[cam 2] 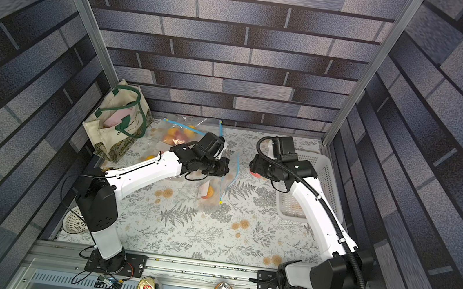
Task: Place the peach in a zip-top bag and seal the zipper
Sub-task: Place the peach in the zipper food storage bag.
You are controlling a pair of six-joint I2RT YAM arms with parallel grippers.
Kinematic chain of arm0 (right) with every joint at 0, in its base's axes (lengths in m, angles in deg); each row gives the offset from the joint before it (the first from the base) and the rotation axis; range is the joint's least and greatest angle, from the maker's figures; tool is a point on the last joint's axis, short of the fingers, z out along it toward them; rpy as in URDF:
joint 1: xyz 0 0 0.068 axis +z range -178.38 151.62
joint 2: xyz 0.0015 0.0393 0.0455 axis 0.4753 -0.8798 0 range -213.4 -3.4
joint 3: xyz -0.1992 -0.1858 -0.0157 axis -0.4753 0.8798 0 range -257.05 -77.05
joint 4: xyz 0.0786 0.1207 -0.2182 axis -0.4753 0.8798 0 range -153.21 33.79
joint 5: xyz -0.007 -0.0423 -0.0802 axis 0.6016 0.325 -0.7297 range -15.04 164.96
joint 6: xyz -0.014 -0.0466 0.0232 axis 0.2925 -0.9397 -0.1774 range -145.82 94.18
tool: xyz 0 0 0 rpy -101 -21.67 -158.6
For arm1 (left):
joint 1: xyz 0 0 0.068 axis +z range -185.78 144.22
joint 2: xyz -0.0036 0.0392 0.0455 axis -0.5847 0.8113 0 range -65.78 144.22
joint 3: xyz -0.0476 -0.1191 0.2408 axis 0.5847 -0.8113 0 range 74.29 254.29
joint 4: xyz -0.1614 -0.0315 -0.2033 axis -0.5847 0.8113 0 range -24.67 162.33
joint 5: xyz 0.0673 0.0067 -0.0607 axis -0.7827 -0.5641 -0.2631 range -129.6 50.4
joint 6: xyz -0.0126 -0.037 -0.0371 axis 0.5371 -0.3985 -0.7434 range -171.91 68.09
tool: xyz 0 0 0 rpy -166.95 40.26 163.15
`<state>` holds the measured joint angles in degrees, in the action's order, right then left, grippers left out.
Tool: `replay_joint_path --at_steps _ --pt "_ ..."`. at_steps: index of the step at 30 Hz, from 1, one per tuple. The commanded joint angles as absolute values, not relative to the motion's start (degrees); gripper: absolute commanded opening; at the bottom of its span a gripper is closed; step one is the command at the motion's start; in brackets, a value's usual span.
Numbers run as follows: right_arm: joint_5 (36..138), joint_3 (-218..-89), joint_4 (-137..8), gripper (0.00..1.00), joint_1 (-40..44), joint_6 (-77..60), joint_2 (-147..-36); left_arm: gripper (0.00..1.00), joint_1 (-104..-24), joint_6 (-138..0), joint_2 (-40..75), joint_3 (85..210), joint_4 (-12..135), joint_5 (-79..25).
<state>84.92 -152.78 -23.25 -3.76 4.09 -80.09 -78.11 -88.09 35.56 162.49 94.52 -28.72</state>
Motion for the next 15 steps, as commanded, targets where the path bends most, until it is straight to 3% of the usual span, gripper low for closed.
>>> replay_joint_path --at_steps 1,8,15 --pt "91.48 -149.36 -36.01 0.66 -0.89 13.69 -79.17 0.0 -78.26 -87.22 35.41 164.38 95.46 -27.47" --pt "95.55 -138.73 -54.88 0.66 -0.33 27.08 -82.08 0.0 -77.72 -89.36 33.94 162.48 93.27 -26.25" --pt "92.97 -134.0 -54.57 0.67 0.16 28.24 -84.27 0.0 -77.01 -90.54 30.57 161.18 90.73 -24.51"
